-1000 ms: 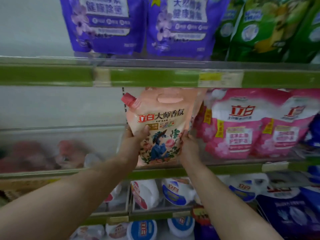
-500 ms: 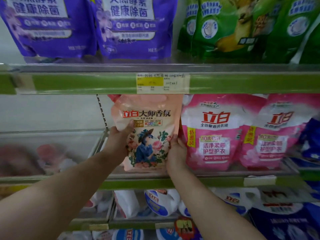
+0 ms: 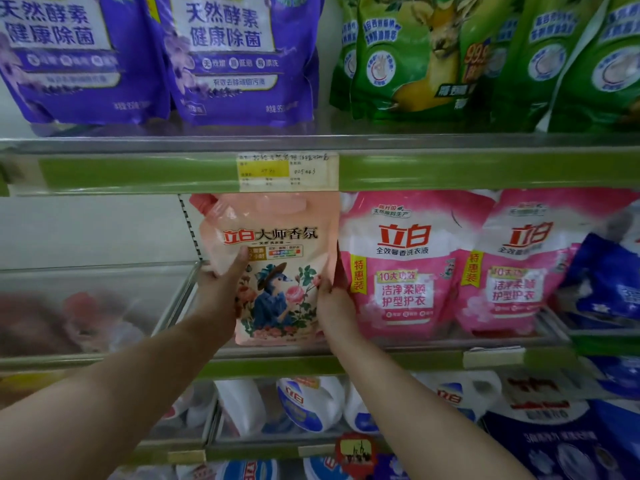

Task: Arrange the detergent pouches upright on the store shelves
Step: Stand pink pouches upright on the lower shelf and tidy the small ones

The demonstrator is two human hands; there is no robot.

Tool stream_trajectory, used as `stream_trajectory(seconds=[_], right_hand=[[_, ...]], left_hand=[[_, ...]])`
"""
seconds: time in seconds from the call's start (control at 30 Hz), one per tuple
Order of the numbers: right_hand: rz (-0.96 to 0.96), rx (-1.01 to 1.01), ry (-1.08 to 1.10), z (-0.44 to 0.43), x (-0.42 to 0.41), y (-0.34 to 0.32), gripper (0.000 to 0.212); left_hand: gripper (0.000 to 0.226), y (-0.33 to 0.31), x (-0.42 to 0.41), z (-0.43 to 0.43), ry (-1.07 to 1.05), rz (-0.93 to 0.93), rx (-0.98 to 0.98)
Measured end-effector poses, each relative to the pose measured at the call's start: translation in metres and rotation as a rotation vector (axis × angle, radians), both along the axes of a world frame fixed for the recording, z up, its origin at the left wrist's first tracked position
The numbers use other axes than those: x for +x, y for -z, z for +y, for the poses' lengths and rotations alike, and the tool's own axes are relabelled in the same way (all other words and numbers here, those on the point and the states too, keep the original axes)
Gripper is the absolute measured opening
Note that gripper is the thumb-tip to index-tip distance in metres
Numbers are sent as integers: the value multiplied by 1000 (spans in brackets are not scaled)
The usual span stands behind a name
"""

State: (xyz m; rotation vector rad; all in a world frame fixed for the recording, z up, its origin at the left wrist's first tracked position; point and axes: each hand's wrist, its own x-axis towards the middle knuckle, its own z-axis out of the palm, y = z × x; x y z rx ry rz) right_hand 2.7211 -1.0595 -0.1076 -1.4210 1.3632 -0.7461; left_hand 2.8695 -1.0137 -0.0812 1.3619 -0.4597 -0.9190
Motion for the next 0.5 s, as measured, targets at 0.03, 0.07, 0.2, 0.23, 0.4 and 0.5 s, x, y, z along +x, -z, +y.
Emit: stream_trajectory(seconds=[0.03, 0.07, 0.2, 0.23, 0.4, 0.5], right_hand=[[64, -14, -42, 3, -3, 0, 43], [115, -39, -74, 5, -5, 0, 41], [271, -224, -47, 10, -25, -4, 25], [292, -290, -6, 10, -31, -8, 23], [161, -426, 46, -7, -47, -27, 10], [135, -362, -77, -18, -49, -32, 22]], left_hand=[[83, 5, -2, 1, -54, -23, 11], [94, 18, 2, -2, -125, -52, 61], [95, 38, -12, -8, -180, -9, 290], [71, 27, -29, -4, -133, 50, 289], [45, 21, -69, -6, -60, -25, 337], [38, 14, -72, -4, -109, -32, 324]])
